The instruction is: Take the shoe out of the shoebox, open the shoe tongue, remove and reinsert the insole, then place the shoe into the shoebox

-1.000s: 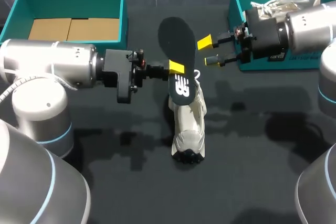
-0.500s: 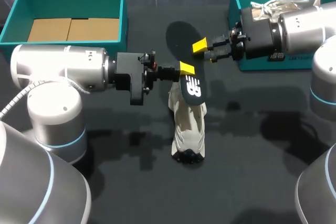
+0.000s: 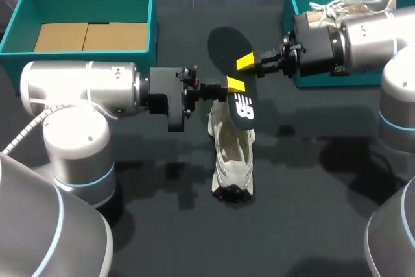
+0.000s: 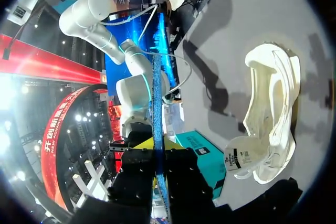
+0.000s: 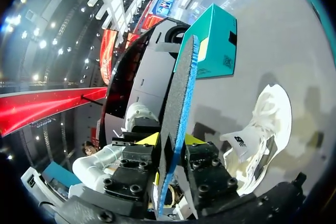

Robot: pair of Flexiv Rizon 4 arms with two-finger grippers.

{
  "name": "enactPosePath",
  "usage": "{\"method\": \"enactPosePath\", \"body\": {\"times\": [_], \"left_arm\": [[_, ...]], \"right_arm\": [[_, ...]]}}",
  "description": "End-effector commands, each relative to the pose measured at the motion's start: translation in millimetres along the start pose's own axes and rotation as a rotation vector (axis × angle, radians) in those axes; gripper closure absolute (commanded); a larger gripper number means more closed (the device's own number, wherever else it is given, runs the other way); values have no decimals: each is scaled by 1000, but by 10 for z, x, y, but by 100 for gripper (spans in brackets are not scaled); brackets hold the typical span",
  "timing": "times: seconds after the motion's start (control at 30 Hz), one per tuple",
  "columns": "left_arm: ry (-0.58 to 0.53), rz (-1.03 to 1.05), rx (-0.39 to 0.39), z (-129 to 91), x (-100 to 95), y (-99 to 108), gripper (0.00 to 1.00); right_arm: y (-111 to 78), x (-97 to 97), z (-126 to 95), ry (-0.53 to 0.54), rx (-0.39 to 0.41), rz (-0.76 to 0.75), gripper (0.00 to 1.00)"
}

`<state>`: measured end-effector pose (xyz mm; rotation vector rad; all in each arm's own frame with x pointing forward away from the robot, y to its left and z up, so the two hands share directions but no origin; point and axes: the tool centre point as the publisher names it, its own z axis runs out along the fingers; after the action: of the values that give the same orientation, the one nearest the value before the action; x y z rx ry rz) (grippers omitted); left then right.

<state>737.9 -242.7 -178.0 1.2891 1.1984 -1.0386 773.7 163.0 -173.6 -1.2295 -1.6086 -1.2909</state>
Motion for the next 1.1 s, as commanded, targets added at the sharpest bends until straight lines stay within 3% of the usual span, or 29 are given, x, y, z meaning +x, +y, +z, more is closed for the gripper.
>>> {"method": "enactPosePath", "body": {"times": [0.03, 0.3, 0.37, 0.4, 0.47, 0.5, 0.57, 0.7, 0.8, 0.83, 0.87, 0.9, 1.1], "left_arm": [[1, 3, -6, 32, 10, 1, 100], [10, 12, -8, 36, 33, 10, 100], [12, 13, -9, 41, 39, 13, 100], [13, 14, -9, 43, 42, 16, 100], [15, 16, -9, 49, 47, 19, 100], [16, 18, -9, 52, 49, 20, 100], [17, 19, -9, 60, 56, 24, 100], [19, 22, -7, 72, 62, 26, 100], [20, 22, -7, 82, 69, 28, 100], [20, 23, -8, 85, 71, 28, 100], [20, 23, -8, 88, 73, 29, 100], [21, 24, -9, 90, 74, 29, 100], [23, 25, -15, 99, 80, 33, 100]], "right_arm": [[-17, -28, 23, 6, 1, 13, 78], [-29, -44, 34, 25, 14, 37, 84], [-27, -45, 39, 30, 20, 40, 91], [-24, -46, 42, 33, 24, 40, 99], [-18, -48, 50, 42, 32, 40, 100], [-15, -46, 56, 46, 38, 39, 95], [-12, -41, 64, 47, 44, 40, 69], [-10, -35, 71, 52, 49, 40, 64], [-9, -33, 75, 57, 50, 43, 68], [-9, -33, 78, 58, 51, 44, 73], [-9, -34, 80, 59, 52, 46, 80], [-10, -35, 82, 60, 52, 47, 98], [-10, -43, 93, 66, 58, 54, 100]]}}
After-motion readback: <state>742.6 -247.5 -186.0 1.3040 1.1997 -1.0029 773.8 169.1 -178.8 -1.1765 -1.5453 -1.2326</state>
